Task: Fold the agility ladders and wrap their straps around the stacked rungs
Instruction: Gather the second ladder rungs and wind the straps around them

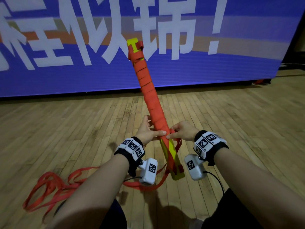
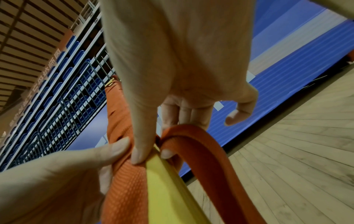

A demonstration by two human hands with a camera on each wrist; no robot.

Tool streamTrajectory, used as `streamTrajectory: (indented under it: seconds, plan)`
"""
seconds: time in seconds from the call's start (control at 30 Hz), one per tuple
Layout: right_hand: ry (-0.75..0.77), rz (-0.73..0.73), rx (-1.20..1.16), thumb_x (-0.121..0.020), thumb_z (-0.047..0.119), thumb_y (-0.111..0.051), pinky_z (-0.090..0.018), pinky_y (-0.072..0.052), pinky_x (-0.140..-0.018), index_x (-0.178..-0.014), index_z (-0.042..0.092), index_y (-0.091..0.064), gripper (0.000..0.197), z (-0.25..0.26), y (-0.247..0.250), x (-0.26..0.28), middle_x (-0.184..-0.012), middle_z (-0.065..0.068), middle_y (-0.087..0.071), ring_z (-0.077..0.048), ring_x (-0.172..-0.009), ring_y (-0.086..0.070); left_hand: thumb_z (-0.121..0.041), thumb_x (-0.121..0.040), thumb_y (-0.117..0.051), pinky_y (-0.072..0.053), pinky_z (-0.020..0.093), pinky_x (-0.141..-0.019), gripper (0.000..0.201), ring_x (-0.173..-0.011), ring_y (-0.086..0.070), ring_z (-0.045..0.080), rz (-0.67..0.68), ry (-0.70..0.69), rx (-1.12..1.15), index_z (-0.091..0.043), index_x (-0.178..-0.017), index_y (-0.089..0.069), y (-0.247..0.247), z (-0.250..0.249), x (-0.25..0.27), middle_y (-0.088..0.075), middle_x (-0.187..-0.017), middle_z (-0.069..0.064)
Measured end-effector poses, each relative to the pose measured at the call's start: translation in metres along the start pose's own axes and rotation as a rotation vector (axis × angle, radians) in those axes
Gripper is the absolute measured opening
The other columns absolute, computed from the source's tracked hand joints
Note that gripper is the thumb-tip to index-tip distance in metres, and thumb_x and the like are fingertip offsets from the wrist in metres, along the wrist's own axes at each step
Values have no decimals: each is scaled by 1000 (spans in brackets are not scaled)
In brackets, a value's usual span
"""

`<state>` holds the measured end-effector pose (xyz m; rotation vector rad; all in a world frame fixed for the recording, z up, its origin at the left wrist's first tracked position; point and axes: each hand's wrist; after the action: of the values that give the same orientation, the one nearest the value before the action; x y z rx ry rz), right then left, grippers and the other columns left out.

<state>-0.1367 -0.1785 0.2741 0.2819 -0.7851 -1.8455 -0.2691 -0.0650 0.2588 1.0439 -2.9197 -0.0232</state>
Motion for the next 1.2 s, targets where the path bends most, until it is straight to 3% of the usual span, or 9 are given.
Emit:
streamTrajectory:
  seconds: [0.17, 0.33, 0.43, 0.53, 0.6, 0.77, 0.97, 1.03, 1.2]
  plan:
    - [20, 14, -23, -80, 21, -74, -30, -53, -88, -101, 12, -72, 23, -8, 5, -1, -94, -7, -73, -19, -90, -67, 13, -77, -68, -59, 42, -77, 61, -99, -65, 22, 134, 33, 58, -14, -118, -33, 4, -3, -1, -57, -116, 13]
    - [31, 34, -53, -82, 18, -72, -21, -49, -78, -102, 11, -72, 21, -10, 7, 1, -80, 6, -69, -6, -74, -63, 19, -81, -58, -58, 39, -79, 56, -96, -66, 19, 254, 50, 62, -15, -119, -32, 13, -5, -1, -61, -110, 10]
    - [61, 16, -84, -83, 12, -71, -16, -51, -72, -97, 10, -72, 14, -10, 4, 2, -79, 4, -70, -5, -72, -63, 15, -82, -60, -58, 36, -78, 59, -95, -66, 16, 251, 43, 33, -16, -123, -33, 15, -7, 0, -63, -110, 6]
    - [92, -1, -117, -84, 6, -68, -14, -47, -62, -79, 20, -70, 14, -9, 3, 3, -58, 14, -65, 3, -57, -59, 10, -80, -65, -57, 37, -80, 62, -101, -65, 18, 228, 29, 28, -18, -126, -34, 16, -9, 1, -62, -115, 4]
    - [87, -16, -135, -84, 6, -68, -13, -46, -60, -84, 15, -71, 10, -9, 4, 2, -56, 14, -64, 4, -54, -57, 8, -80, -67, -56, 40, -83, 66, -105, -63, 19, 212, 25, 35, -22, -129, -34, 15, -8, 1, -59, -120, 3]
    - [86, -57, -156, -85, 5, -67, -10, -45, -59, -98, 4, -71, 14, -11, 4, 0, -62, 12, -65, 6, -54, -58, 9, -80, -66, -51, 56, -89, 73, -111, -60, 25, 176, 27, 101, -23, -138, -35, 10, -5, 1, -52, -130, 4]
    - [46, -35, -183, -88, 10, -64, -18, -51, -76, -88, 15, -70, 7, -12, 6, -3, -81, 2, -68, -7, -75, -63, 13, -79, -65, -57, 47, -79, 73, -108, -61, 28, 132, 4, 147, -23, -133, -32, 7, -4, 1, -51, -123, -1]
    - [10, -19, -161, -91, 14, -61, -22, -51, -82, -93, 15, -71, 10, -13, 7, -2, -88, -1, -70, -11, -83, -64, 13, -78, -66, -57, 45, -76, 74, -107, -61, 28, 98, -2, 127, -23, -133, -32, 7, -2, 0, -52, -122, 0]
    - [-36, -39, -55, -94, 15, -58, -24, -53, -82, -100, 10, -72, 17, -11, 5, -1, -97, -8, -71, -17, -90, -67, 11, -75, -71, -57, 44, -76, 76, -105, -62, 28, 22, -27, 66, -23, -133, -35, 6, 1, -3, -52, -121, -1]
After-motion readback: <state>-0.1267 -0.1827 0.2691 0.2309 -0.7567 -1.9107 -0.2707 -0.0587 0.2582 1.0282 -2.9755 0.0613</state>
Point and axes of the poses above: each hand's wrist, its own x-axis away from the middle knuckle, its own y-axis out of the back of the hand, z = x × y
